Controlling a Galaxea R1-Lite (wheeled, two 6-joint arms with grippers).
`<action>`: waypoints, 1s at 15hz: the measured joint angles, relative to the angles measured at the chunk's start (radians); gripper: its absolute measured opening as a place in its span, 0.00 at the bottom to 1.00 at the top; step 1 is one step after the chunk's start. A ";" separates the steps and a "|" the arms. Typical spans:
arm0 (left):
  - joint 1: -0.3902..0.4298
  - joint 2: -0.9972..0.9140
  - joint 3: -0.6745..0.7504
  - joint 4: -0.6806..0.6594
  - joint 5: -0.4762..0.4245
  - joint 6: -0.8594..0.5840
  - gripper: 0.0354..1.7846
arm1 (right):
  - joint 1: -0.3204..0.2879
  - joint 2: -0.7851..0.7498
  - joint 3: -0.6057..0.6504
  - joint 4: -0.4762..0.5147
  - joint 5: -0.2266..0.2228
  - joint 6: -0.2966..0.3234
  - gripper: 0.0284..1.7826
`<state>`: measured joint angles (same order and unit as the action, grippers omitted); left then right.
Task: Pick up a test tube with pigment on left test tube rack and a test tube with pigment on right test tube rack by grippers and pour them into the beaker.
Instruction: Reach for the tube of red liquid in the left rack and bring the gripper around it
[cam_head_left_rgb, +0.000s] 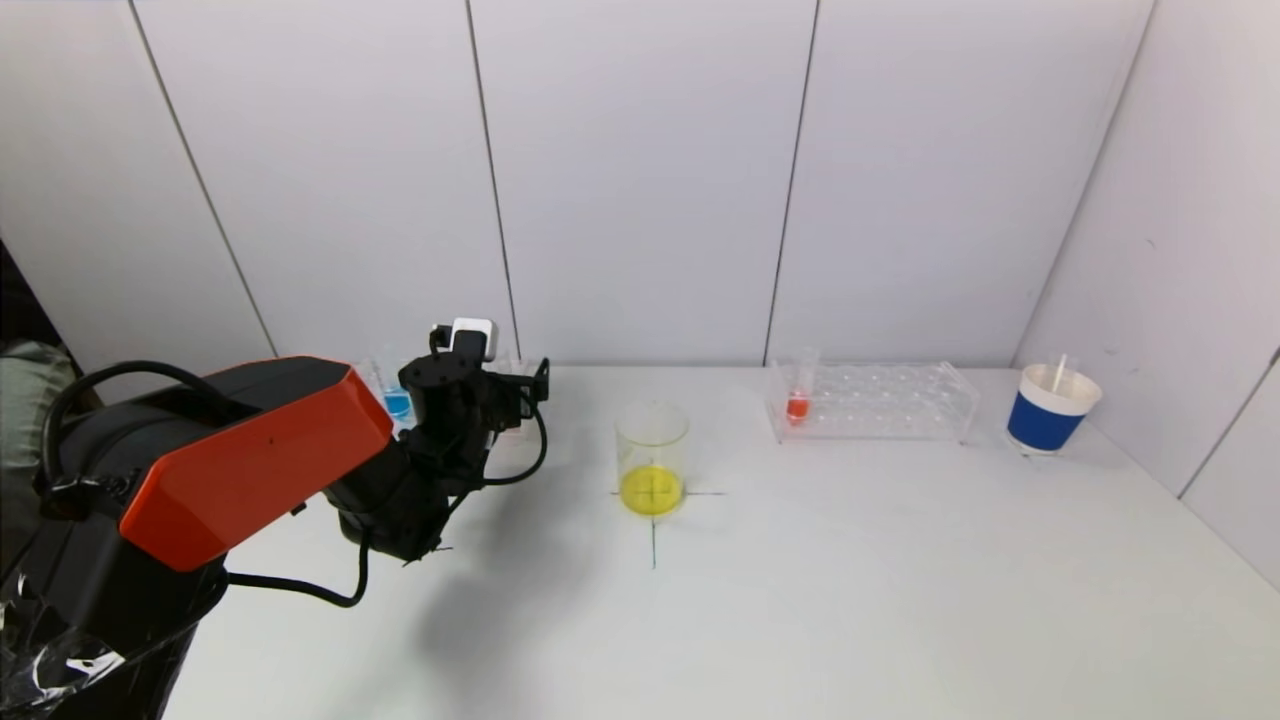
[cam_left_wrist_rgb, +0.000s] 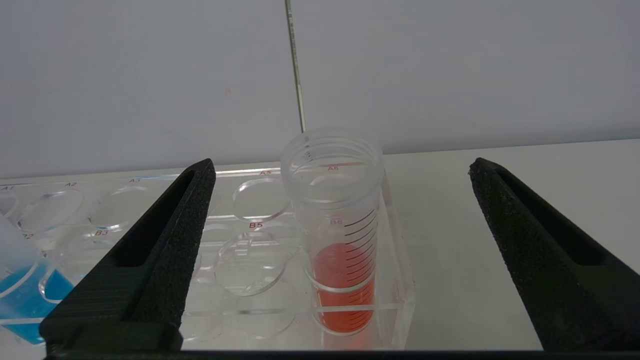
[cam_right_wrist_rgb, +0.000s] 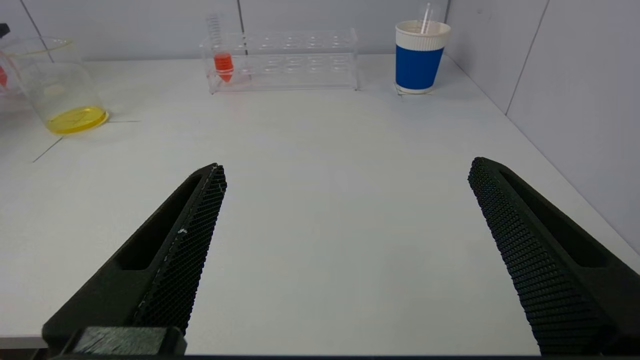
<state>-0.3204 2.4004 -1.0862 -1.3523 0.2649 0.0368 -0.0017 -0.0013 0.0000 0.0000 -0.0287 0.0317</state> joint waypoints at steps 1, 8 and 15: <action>0.000 0.000 0.000 -0.001 0.001 0.000 0.99 | 0.000 0.000 0.000 0.000 0.000 0.000 0.99; 0.003 0.000 0.001 -0.002 0.001 0.000 0.99 | 0.000 0.000 0.000 0.000 0.000 0.000 0.99; 0.004 -0.001 0.000 -0.002 0.004 0.000 0.99 | 0.000 0.000 0.000 0.000 0.000 0.000 0.99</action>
<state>-0.3164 2.3996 -1.0862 -1.3543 0.2689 0.0364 -0.0017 -0.0013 0.0000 0.0000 -0.0291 0.0321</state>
